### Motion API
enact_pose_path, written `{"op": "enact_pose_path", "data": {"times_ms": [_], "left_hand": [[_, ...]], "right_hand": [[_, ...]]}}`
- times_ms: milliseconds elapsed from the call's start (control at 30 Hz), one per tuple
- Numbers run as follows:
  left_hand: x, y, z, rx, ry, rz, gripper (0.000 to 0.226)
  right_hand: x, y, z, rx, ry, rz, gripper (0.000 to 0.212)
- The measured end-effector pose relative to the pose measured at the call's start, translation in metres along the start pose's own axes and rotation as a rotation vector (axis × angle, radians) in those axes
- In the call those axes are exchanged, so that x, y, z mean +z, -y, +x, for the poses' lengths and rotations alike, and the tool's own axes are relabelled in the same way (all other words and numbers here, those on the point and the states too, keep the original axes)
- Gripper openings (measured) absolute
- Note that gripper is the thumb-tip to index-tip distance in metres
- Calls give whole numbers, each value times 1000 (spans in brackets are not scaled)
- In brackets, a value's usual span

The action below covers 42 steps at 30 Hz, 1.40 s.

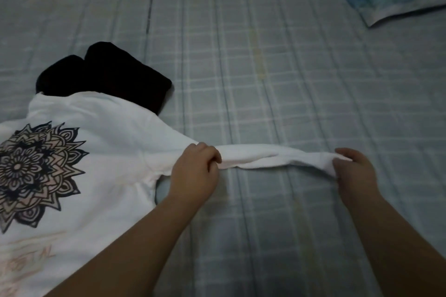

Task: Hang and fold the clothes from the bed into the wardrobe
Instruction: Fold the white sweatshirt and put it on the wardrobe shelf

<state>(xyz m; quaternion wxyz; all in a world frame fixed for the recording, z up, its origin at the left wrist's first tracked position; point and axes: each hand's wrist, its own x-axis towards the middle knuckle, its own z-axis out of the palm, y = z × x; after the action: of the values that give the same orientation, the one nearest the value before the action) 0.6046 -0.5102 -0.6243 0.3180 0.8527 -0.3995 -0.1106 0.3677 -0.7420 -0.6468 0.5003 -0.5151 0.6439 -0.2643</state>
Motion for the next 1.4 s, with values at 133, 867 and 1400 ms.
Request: {"op": "enact_pose_path", "data": {"times_ms": [133,867,1400], "left_hand": [[9,20,55,-3,172,186,43],[36,55,119,-243,114,239,28],[41,45,-19,3,307,513,66]], "right_hand": [[-6,-13,0,-37,-85,-258,19],[-8,-12,32,-253,-101,-640,40],[-58,-24,-27,248,-49,-74,23]]}}
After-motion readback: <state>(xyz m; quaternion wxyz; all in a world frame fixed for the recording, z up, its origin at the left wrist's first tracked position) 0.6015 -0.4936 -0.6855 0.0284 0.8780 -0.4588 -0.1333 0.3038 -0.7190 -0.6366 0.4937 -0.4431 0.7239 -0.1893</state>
